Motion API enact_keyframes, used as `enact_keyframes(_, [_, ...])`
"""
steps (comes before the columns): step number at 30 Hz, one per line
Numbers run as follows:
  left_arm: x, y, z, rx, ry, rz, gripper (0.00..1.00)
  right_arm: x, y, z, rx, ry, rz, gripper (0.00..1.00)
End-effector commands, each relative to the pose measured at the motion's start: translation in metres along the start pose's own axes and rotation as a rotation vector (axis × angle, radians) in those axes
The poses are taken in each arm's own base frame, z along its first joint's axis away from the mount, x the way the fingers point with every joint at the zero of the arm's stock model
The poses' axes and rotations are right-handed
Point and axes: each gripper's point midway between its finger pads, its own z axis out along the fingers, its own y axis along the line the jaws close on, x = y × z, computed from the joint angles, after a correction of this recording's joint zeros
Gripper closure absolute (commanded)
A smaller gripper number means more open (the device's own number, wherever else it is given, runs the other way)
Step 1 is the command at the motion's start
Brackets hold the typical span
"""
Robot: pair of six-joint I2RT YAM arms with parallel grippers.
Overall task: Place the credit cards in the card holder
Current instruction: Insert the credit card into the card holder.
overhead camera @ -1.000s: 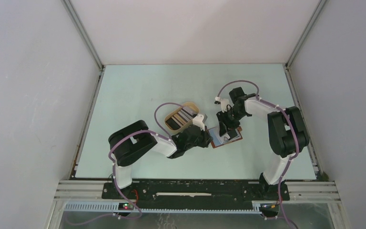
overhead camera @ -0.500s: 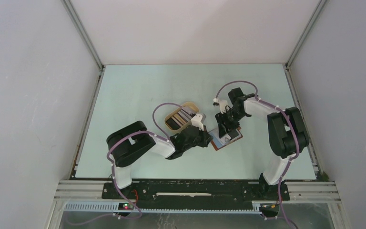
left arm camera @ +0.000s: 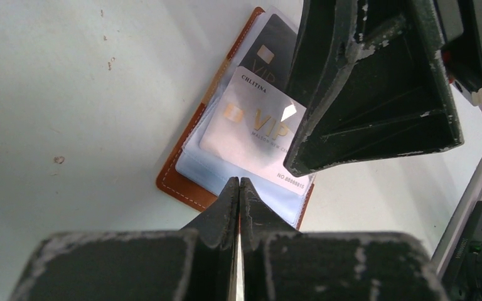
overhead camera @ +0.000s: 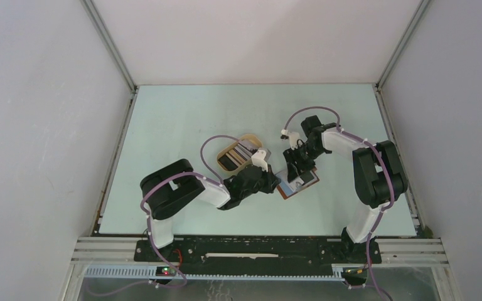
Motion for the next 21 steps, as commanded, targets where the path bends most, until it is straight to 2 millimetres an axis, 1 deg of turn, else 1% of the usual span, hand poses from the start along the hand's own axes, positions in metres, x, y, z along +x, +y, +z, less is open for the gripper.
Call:
enact_keyframes(1, [-0.0151,-0.0086,-0.009,0.03,-0.053,0.006,0.96,-0.0066,0.0106,-0.0045,-0.041,-0.01,-0.029,0.44])
enact_keyframes(5, [-0.0155,-0.0077,-0.0096,0.027,-0.057,0.005,0.96,-0.0078,0.0145,-0.0055,-0.041,-0.013,-0.045,0.44])
enact_keyframes(14, [-0.0162,-0.0076,-0.011,0.028,-0.063,0.004,0.96,-0.0051,0.0139,-0.003,-0.039,0.003,-0.056,0.43])
enact_keyframes(21, [-0.017,-0.0088,-0.0109,0.033,-0.067,0.006,0.96,-0.0087,0.0139,-0.0097,-0.074,-0.025,-0.026,0.42])
